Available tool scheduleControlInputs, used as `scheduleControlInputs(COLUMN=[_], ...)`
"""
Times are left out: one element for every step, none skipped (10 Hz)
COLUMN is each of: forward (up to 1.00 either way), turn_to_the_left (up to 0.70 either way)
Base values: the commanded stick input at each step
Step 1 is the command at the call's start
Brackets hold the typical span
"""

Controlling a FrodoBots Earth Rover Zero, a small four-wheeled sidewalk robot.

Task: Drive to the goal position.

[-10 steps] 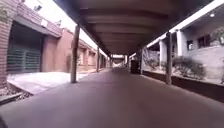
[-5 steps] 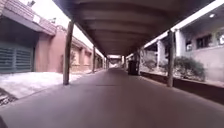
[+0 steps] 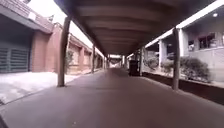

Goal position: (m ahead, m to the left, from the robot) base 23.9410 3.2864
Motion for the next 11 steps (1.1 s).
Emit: scheduleControlInputs(forward=[0.70, 0.70, 0.70, 0.70, 0.70, 0.70, 0.70, 0.70, 0.70, 0.70, 0.70], turn_to_the_left=[0.00, 0.00, 0.00, 0.00, 0.00, 0.00, 0.00, 0.00, 0.00, 0.00, 0.00])
